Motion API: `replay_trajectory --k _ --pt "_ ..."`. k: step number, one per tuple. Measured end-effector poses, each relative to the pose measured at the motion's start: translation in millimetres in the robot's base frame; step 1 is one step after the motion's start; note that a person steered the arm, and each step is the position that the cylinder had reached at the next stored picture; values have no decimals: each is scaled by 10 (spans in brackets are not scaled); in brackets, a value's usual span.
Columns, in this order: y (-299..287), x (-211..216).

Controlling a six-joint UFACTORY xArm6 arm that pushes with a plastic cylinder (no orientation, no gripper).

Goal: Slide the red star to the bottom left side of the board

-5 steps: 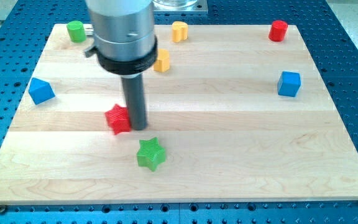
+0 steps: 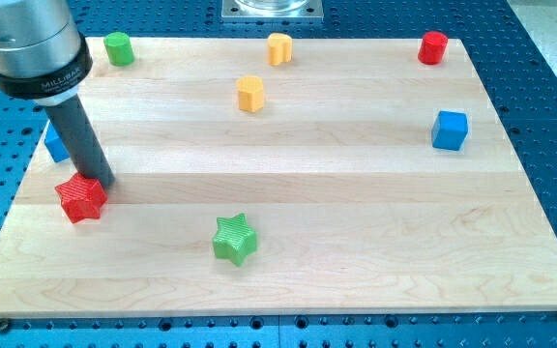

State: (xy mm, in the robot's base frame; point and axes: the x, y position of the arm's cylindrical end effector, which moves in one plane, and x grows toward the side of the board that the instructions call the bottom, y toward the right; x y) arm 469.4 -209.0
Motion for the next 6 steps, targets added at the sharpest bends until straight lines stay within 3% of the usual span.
replay_trajectory --k 3,4,6 --pt "120 2" --pt "-251 186" --pt "-304 601"
